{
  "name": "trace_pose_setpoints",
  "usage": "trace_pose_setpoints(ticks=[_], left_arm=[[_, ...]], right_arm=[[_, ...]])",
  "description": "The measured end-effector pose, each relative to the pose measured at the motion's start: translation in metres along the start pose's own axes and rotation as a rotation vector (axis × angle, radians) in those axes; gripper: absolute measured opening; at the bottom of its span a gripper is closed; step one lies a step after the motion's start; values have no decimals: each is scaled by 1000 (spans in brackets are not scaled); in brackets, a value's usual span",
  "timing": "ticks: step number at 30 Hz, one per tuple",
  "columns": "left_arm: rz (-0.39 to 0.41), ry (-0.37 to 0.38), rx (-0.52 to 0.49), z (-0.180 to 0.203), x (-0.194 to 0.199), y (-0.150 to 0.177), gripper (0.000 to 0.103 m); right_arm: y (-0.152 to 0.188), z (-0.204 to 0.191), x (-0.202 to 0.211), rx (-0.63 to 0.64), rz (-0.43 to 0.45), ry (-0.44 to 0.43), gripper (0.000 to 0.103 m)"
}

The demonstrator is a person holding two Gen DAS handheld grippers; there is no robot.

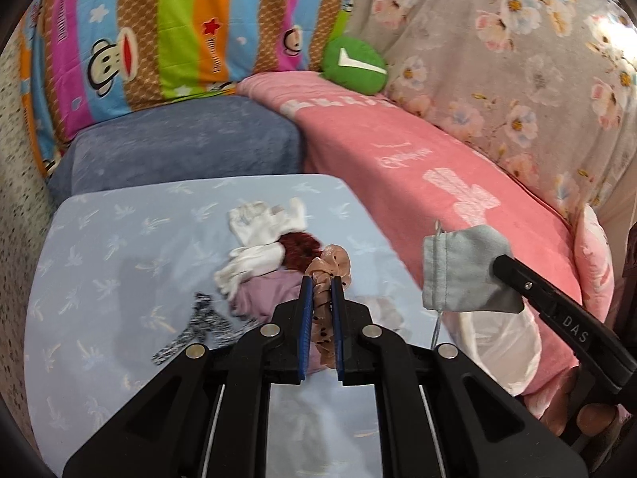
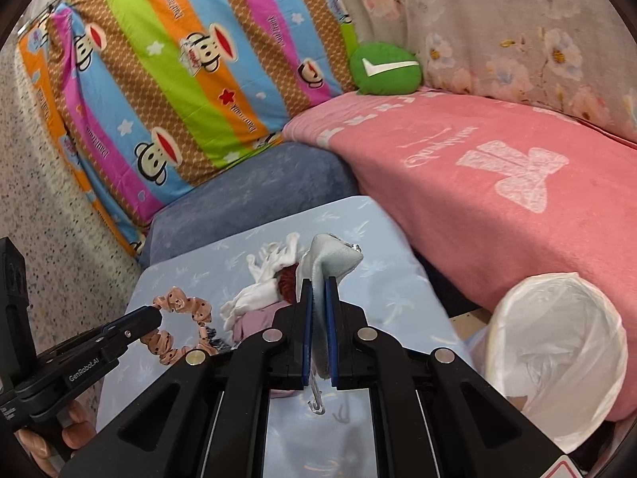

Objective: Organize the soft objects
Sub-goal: 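Carry the bead chain and grey pouch with both tools over the white bin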

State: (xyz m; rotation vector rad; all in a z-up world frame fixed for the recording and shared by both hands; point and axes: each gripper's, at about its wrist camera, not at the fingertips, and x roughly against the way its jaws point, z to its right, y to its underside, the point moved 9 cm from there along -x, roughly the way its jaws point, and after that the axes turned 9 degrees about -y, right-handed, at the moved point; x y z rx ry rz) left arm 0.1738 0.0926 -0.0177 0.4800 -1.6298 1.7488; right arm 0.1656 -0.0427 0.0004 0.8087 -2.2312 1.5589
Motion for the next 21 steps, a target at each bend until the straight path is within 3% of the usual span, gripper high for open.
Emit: trace_pose_setpoints(ticks=[21], left_arm=[[-45, 219, -270, 200, -4, 24, 9]], right_arm=[[3, 158, 112, -181, 123, 157, 7]])
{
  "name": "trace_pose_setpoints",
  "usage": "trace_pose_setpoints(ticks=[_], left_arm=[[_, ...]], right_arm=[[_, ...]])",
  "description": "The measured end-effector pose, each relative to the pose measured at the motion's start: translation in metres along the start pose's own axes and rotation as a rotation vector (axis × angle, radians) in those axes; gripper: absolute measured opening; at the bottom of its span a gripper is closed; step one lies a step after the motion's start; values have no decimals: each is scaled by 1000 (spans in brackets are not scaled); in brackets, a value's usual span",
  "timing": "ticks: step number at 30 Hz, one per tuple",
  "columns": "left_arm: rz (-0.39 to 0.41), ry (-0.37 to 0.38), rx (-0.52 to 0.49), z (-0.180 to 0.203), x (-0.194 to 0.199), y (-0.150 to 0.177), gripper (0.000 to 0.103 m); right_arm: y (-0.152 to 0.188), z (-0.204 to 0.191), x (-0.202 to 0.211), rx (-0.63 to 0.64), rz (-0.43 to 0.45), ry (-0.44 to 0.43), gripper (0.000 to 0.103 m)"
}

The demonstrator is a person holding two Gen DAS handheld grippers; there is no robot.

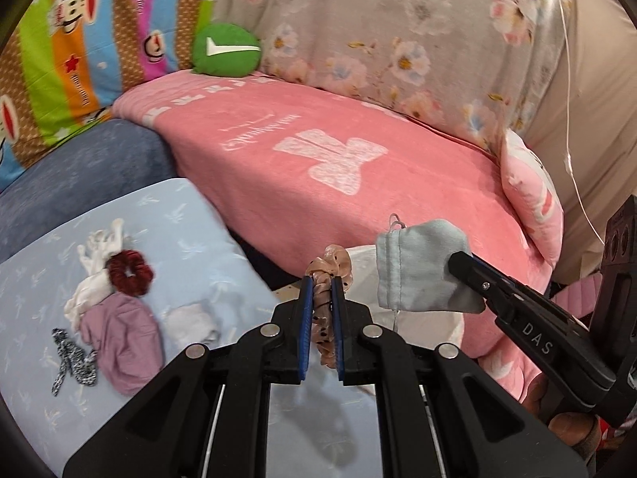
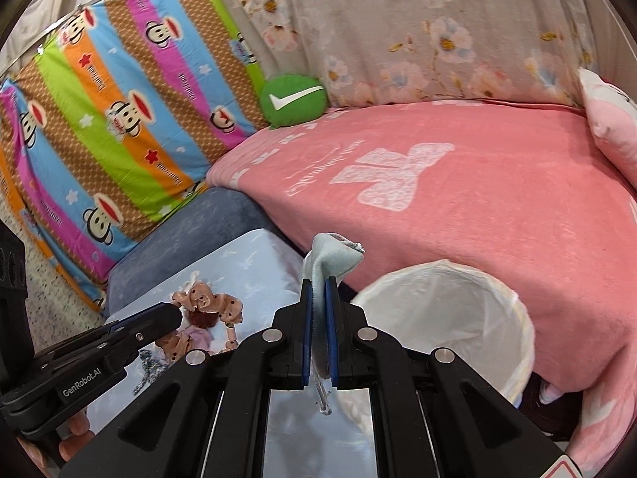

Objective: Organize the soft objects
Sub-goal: 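Carry the bead chain and grey pouch with both tools over the white bin, then open both tools over the white bin to drop the bead chain and pouch, then move both open tools back over the pile on the table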

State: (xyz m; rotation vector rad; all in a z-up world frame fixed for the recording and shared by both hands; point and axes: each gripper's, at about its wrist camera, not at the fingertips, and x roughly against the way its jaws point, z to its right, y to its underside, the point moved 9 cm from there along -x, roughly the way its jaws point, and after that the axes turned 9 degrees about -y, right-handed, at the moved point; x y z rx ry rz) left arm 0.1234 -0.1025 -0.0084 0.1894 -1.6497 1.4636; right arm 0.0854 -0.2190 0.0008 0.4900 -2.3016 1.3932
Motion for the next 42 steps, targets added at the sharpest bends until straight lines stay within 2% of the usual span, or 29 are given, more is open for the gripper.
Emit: trace_pose_setpoints(ticks=[7, 16, 18, 22, 23, 25, 29, 42], left_arm=[[-36, 49, -67, 47, -18, 2, 11], [-75, 50, -103, 73, -34, 7, 12], [-78, 51, -103, 75, -36, 7, 16], [-65, 41, -102, 79, -36, 4, 39], [-60, 35, -103, 79, -37, 4, 46], [-49, 22, -102, 78, -36, 2, 53], [-50, 11, -93, 75, -38, 1, 53], [-47, -9, -51, 52, -33, 6, 53]], right_arm=[[-1, 46, 15, -51, 16, 43, 7], [0, 83, 20, -88, 14, 67, 8], [0, 86, 20, -91, 14, 69, 8], [1, 92, 20, -101, 16, 69, 10], [0, 93, 20, -102, 19, 72, 13], [1, 91, 20, -102, 22, 71, 14], [1, 91, 20, -104, 28, 70, 20], [2, 78, 14, -81, 11, 57, 21]])
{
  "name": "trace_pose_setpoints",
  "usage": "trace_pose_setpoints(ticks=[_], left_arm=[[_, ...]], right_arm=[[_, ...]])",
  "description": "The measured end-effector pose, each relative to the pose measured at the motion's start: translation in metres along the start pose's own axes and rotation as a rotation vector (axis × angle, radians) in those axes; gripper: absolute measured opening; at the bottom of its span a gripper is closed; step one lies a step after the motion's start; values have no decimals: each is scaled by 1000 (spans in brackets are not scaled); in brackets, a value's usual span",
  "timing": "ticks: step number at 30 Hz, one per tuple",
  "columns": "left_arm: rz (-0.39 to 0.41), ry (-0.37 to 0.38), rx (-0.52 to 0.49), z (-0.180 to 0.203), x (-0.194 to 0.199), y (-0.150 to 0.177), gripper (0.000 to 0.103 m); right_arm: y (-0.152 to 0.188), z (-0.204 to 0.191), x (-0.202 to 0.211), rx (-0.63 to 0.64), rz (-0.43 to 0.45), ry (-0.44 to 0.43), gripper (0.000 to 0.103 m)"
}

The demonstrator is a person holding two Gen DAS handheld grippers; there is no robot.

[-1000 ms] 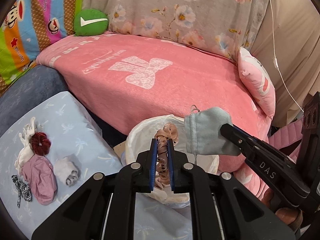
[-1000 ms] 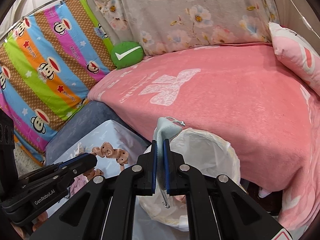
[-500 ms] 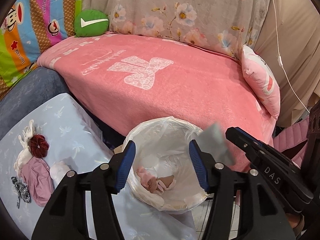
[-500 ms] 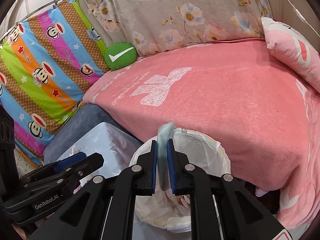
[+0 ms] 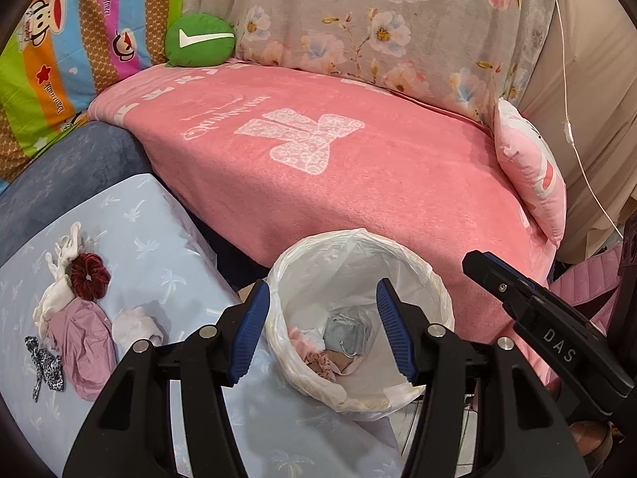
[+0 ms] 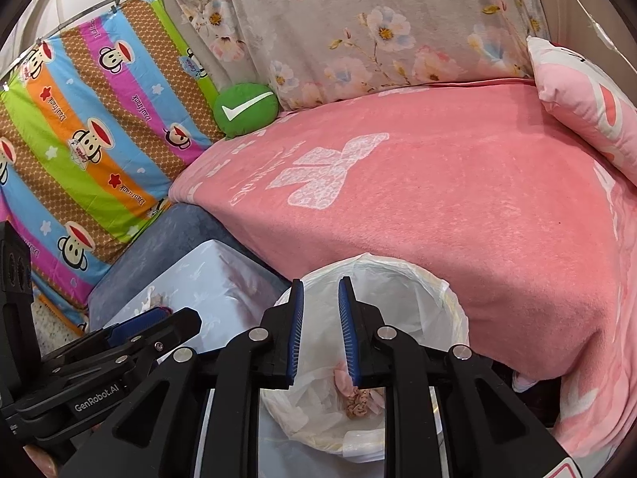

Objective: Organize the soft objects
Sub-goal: 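Move both open tools back over the pile on the table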

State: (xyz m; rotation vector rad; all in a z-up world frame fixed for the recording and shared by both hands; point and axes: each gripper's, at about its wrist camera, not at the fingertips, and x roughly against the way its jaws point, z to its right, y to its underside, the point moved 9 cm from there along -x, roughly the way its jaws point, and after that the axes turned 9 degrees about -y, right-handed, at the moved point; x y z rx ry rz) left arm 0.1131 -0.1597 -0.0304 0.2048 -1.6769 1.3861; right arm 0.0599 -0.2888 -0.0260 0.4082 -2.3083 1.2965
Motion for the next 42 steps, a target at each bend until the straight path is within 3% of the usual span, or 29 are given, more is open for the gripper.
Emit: trace_pose_setpoints(ticks=[16, 22, 42], left_arm=[[3, -38, 105, -57, 8, 9, 53], [3, -65, 158, -86, 13, 18, 60], [-18, -198, 376, -219, 27, 65, 63]], right_arm=[[14, -50, -19, 71, -42, -41, 27], [23, -78, -28, 102, -63, -60, 33], [73, -178, -74, 228, -180, -127, 45]])
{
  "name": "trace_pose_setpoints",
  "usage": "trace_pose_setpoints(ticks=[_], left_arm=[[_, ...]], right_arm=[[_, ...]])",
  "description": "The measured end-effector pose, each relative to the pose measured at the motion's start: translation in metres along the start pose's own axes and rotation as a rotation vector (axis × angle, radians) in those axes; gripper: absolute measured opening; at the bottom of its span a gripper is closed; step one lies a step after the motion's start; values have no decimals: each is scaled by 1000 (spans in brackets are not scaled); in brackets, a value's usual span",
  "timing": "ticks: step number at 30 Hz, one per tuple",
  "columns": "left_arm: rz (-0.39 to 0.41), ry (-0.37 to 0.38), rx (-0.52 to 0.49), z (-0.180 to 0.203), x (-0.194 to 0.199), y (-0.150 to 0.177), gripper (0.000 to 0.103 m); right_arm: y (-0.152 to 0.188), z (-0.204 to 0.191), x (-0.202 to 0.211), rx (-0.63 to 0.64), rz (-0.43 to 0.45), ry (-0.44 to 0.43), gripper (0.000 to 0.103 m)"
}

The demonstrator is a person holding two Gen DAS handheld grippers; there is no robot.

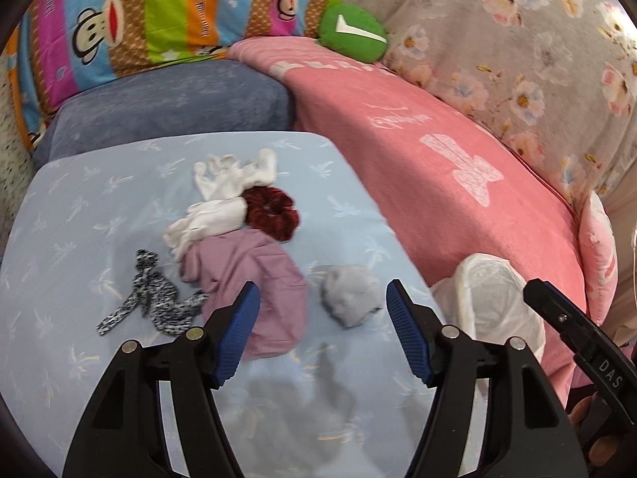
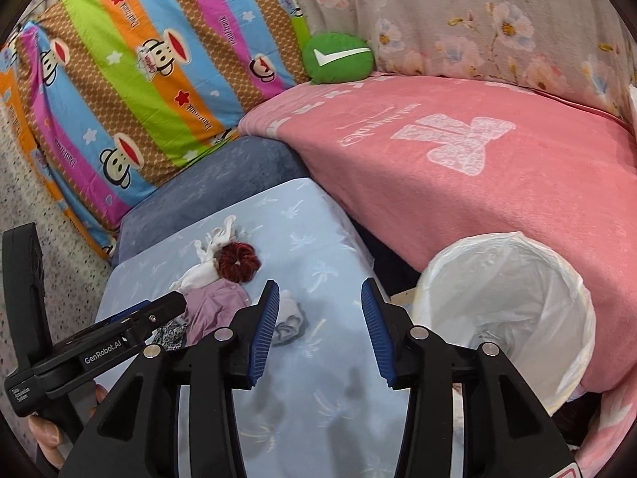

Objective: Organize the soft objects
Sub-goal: 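Move both open tools back over the pile on the table, then grasp the leopard-print strap with the left tool while the right tool grasps the grey sock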

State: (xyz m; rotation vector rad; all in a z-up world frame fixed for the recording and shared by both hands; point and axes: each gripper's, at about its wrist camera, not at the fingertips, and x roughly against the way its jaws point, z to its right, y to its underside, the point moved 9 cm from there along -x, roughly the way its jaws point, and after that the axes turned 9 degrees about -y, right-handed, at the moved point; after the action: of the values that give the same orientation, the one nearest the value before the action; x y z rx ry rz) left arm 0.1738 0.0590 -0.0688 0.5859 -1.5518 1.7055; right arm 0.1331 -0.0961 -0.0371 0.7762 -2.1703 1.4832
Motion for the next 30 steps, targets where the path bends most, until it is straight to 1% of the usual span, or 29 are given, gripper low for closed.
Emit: trace_pose_setpoints(ticks=[5, 10, 14, 19, 21, 23, 25, 30], left_arm=[[-15, -65, 44, -43, -10, 4, 63], [-45, -121, 81, -83, -24, 12, 63], [-69, -152, 88, -103, -35, 18, 63], [-108, -167, 104, -121, -53, 23, 63], [-122, -175, 105, -126, -60, 25, 65], [-133, -181, 111, -132, -67, 27, 72], [-140, -185, 119, -136, -73, 28, 75], [-173, -190, 133, -146, -88, 32, 75]], right_arm=[[8, -18, -18, 15, -25, -4, 49], [17, -30, -42, 22, -66, -1, 49], [23, -35, -62, 22, -97, 4, 49], [31, -38, -93, 24, -145, 15, 49], [33, -38, -102, 22, -158, 19, 49], [35, -37, -114, 20, -175, 27, 49], [38, -34, -123, 18, -188, 36, 49], [44, -28, -147, 4, -215, 57, 55]])
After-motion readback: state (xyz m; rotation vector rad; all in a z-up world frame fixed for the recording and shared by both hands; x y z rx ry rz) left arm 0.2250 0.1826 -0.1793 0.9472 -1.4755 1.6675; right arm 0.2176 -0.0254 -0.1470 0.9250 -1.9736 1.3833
